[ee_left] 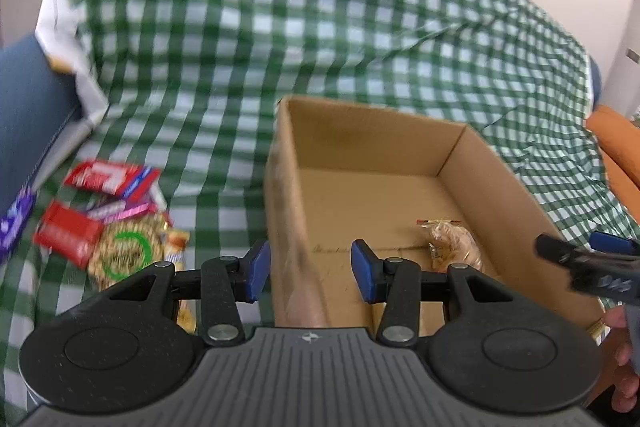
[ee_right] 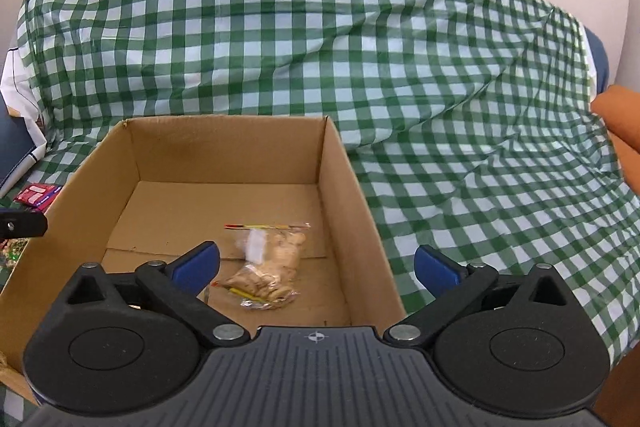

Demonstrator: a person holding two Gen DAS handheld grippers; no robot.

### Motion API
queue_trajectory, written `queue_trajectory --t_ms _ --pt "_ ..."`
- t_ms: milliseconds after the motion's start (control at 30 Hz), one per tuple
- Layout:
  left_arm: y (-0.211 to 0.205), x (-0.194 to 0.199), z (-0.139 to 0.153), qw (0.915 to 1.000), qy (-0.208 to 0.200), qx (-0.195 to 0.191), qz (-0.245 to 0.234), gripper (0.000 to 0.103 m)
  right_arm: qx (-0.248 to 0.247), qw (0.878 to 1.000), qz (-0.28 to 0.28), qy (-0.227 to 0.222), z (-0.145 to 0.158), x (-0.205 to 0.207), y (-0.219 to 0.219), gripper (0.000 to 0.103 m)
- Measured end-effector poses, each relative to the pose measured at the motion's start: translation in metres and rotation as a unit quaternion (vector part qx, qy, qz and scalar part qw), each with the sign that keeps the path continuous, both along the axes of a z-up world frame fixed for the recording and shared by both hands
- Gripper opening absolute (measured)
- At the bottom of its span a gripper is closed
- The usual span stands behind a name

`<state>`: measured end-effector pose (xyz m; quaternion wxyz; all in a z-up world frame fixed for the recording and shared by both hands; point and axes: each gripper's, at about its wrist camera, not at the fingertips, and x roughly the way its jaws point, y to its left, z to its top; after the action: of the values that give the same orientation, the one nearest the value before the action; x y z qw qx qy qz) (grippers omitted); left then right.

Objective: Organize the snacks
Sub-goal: 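Carry both packs over the cardboard box and open both tools, then move both tools back toward the snack pile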

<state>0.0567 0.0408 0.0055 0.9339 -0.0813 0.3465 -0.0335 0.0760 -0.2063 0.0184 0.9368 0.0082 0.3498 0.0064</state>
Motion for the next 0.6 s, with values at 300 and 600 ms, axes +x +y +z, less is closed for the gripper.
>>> queue_trajectory --t_ms 300,600 --pt "-0.004 0.004 -0.015 0.9972 0.049 -0.023 -0.052 0.054 0.043 0.999 -0.029 0.016 0.001 0.001 -0.014 0.103" --pt "-0.007 -0.003 -0.011 0.9968 0.037 -0.024 -0.066 0.051 0.030 0.998 -0.045 0.019 -0.001 -0.004 -0.019 0.102"
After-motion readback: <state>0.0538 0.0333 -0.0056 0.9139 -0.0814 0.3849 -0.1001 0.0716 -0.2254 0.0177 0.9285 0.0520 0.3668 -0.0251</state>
